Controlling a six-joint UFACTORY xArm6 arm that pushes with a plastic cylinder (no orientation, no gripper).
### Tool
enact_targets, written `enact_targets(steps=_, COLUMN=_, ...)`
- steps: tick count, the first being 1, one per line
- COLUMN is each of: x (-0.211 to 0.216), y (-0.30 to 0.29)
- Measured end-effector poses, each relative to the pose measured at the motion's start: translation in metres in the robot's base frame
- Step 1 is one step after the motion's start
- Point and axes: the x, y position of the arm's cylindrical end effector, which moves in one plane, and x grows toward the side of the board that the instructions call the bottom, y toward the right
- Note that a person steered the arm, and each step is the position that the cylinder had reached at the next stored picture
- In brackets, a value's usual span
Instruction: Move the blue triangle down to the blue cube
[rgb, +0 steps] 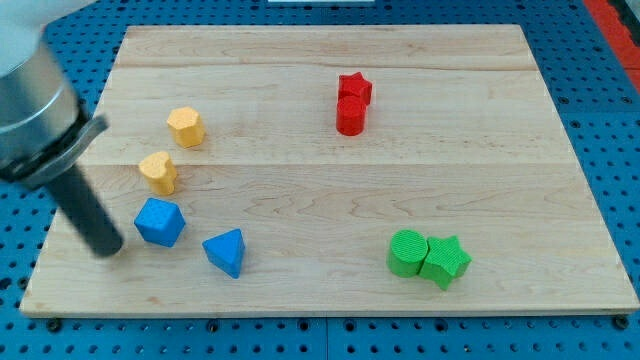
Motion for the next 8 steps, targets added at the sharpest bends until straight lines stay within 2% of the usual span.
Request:
enact_targets(steps=1, x=0.039, y=0.06)
enact_targets(steps=3, x=0.038, y=0.184)
enact_targets(steps=5, x=-0.015, y=0.138)
enact_targets(steps=6, x=-0.028, y=0.156)
enact_targets(steps=7, x=-0.043, y=0.148)
enact_targets(steps=8, x=-0.025, y=0.131)
